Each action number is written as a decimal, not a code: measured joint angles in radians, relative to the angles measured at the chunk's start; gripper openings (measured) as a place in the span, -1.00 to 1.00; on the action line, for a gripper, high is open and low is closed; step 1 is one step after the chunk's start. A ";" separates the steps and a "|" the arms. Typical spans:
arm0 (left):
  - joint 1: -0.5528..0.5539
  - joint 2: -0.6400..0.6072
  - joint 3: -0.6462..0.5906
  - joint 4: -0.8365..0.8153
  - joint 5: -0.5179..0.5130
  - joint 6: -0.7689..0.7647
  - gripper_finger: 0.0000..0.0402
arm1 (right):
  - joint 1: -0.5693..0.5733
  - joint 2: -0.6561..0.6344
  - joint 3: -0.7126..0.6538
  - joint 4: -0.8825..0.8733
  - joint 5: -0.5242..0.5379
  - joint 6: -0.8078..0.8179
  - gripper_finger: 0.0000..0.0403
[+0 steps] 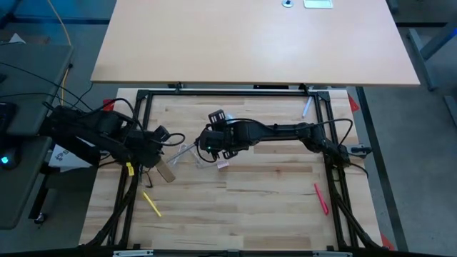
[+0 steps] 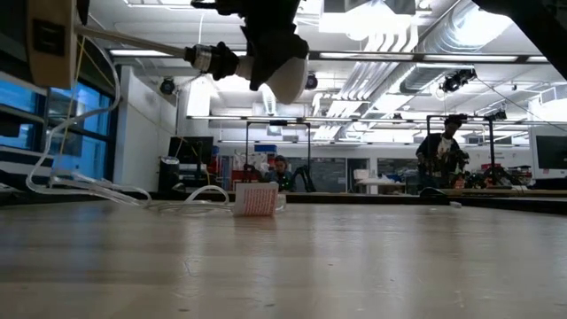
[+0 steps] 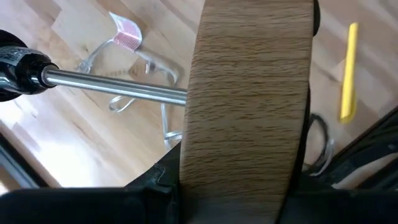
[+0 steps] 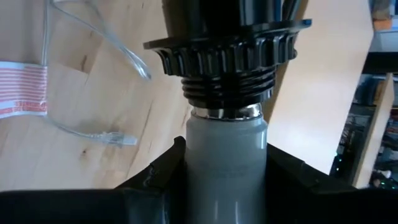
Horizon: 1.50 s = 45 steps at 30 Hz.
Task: Screw lightbulb
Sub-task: Insert the light bulb into the lamp holder
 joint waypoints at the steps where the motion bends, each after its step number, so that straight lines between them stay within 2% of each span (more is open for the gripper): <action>1: 0.000 0.005 0.000 -0.005 -0.012 0.011 -0.46 | 0.000 0.000 0.000 -0.003 -0.008 0.003 -0.24; 8: -0.008 0.054 0.000 -0.026 -0.080 0.116 -0.46 | -0.002 0.000 0.000 -0.057 -0.110 0.064 -0.24; 12: -0.016 0.083 0.000 -0.031 -0.130 0.161 -0.46 | -0.003 0.000 0.000 -0.075 -0.128 0.083 -0.24; 19: -0.028 0.108 0.000 -0.031 -0.162 0.178 -0.46 | -0.012 0.000 -0.001 -0.098 -0.179 0.128 -0.24; 24: -0.070 0.109 0.000 -0.043 -0.222 0.234 -0.46 | -0.019 0.000 -0.001 -0.104 -0.248 0.145 -0.24; 30: -0.102 0.109 0.000 -0.045 -0.234 0.225 -0.46 | -0.021 -0.001 -0.001 -0.105 -0.298 0.166 -0.24; 39: -0.133 0.109 0.000 -0.046 -0.238 0.246 -0.47 | -0.029 -0.001 -0.001 -0.107 -0.453 0.217 -0.24; 45: -0.133 0.109 0.000 -0.044 -0.242 0.282 -0.47 | -0.054 -0.001 -0.001 -0.113 -0.603 0.272 -0.24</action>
